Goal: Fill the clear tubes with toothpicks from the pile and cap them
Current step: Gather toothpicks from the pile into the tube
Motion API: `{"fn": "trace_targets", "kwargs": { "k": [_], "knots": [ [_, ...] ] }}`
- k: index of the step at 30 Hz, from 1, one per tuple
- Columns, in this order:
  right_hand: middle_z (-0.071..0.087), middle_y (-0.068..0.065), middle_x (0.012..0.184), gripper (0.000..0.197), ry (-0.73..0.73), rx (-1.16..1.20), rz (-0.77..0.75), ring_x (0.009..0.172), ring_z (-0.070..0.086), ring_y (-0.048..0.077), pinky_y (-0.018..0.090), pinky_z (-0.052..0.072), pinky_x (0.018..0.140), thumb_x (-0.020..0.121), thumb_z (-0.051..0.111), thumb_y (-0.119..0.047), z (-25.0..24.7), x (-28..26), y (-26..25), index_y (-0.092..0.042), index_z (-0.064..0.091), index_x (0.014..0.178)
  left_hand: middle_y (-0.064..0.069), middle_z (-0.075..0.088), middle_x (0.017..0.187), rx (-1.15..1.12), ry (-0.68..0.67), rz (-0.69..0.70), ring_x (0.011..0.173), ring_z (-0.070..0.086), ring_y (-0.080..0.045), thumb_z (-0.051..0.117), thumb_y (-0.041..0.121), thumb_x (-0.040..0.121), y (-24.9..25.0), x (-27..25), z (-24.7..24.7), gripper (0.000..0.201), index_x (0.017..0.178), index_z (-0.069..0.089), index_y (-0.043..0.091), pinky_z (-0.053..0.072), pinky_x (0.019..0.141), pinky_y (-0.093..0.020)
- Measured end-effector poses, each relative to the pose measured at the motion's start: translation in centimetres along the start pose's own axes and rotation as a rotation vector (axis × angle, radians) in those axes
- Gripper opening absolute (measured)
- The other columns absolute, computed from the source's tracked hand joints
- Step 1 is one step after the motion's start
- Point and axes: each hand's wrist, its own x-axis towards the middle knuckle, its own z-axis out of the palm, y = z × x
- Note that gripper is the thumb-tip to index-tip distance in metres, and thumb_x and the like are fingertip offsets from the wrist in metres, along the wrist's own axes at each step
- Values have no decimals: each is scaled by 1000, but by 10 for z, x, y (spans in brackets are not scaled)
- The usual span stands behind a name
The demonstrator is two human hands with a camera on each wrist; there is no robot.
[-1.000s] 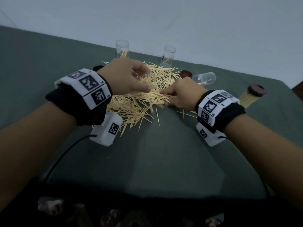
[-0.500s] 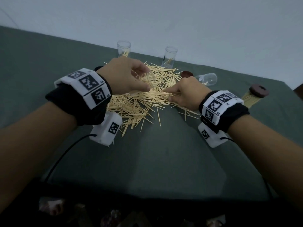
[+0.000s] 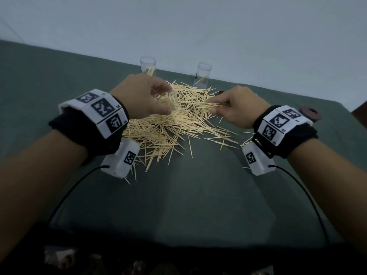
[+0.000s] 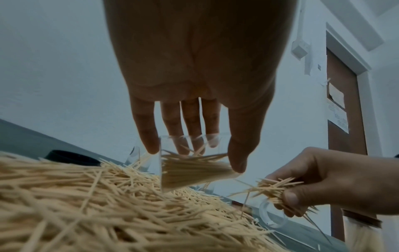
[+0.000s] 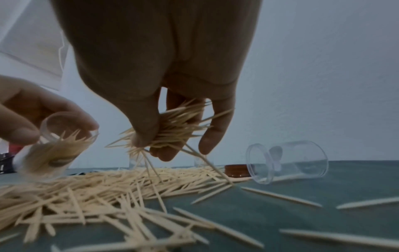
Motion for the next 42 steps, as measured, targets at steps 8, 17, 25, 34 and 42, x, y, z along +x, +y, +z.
{"fn": "trace_targets", "kwargs": {
  "k": [8,17,25,34,42],
  "knots": [
    [44,-42,46,29,-7,60,-12,52,45,-19,11,35,65,91,65,-34,-14,-1,-5,-37,66,120,5,61,132,63,-12,-6,118,55,-10,79,34,78,-1,-1,-1,62,134,56,27,34,97,-23],
    [57,-20,81,30,-42,30,-72,67,48,-6,14,32,78,91,65,-33,-15,-5,-29,-35,66,121,7,62,129,74,-19,51,110,54,-6,78,39,77,9,-4,6,59,132,58,28,35,93,-20],
    [71,-7,104,31,-42,6,-102,87,54,5,17,35,81,92,64,-29,-12,-8,-40,-31,66,123,7,63,125,78,-27,91,111,55,-7,79,36,77,19,-6,16,57,130,60,26,36,90,-21],
    [68,-13,99,32,-35,52,-89,93,55,5,13,33,81,92,64,-30,-11,-8,-41,-30,65,124,6,64,124,64,-5,40,106,54,-5,81,39,75,12,-4,11,58,129,61,28,37,91,-21],
    [68,-12,112,32,16,36,-86,111,58,10,-3,33,64,94,60,-36,-1,-10,-42,-39,61,126,14,61,107,-61,-21,41,107,58,-6,81,43,72,15,-2,14,57,124,63,30,41,90,-23]
  ]
}}
